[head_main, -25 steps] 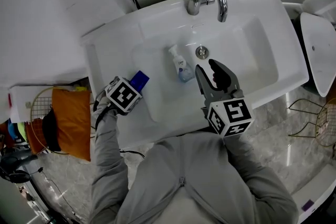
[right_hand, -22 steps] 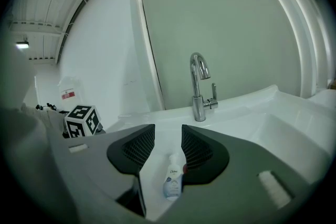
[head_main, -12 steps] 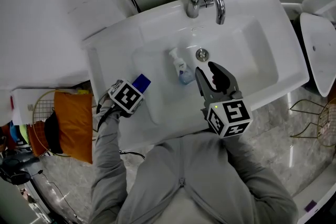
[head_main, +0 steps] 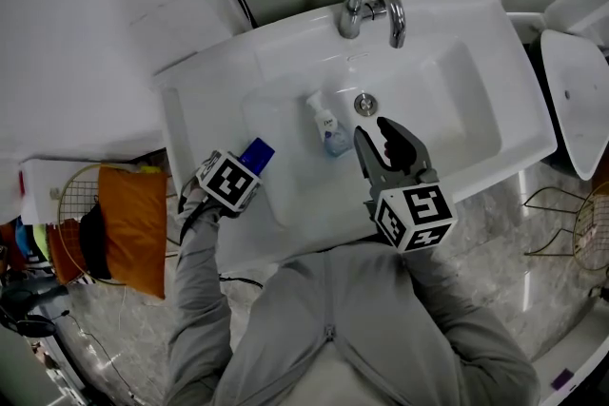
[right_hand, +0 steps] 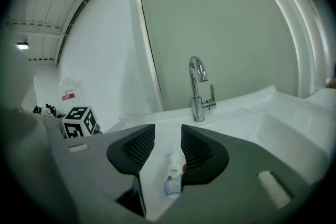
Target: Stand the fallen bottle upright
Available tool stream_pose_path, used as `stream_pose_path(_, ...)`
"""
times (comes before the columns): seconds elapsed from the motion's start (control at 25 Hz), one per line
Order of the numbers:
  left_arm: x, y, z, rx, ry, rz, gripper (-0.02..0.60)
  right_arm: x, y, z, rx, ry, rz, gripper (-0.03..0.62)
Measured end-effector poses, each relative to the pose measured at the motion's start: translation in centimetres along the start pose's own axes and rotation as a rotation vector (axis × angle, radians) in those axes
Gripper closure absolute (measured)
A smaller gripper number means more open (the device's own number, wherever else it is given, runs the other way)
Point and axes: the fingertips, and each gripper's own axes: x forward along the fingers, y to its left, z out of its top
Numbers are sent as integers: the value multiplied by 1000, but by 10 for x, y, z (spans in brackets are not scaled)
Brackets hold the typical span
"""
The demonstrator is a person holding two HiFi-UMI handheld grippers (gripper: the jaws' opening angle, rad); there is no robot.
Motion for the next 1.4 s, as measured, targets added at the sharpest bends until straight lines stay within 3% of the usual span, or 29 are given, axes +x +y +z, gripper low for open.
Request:
stream_pose_path(0.24, -23, 15, -3, -107, -103, 95, 259, -2, 4, 1, -7, -3, 17, 441)
stream_pose_path(0.48, -55, 19, 11, -244, -340, 117, 259, -2, 15, 2, -23, -1, 44, 441)
stream_pose_path(0.68, -77, 32, 20, -318, -464, 168, 260, -1, 24, 3, -36, 2, 63, 441)
stream_pose_path(1.08, -112, 95, 53, -474, -773, 351, 261, 0, 24, 4, -53, 14, 50, 441)
stream_pose_path(1.4, -122, 135, 70, -605, -998, 424, 261, 4, 11, 3, -58, 29, 13, 441)
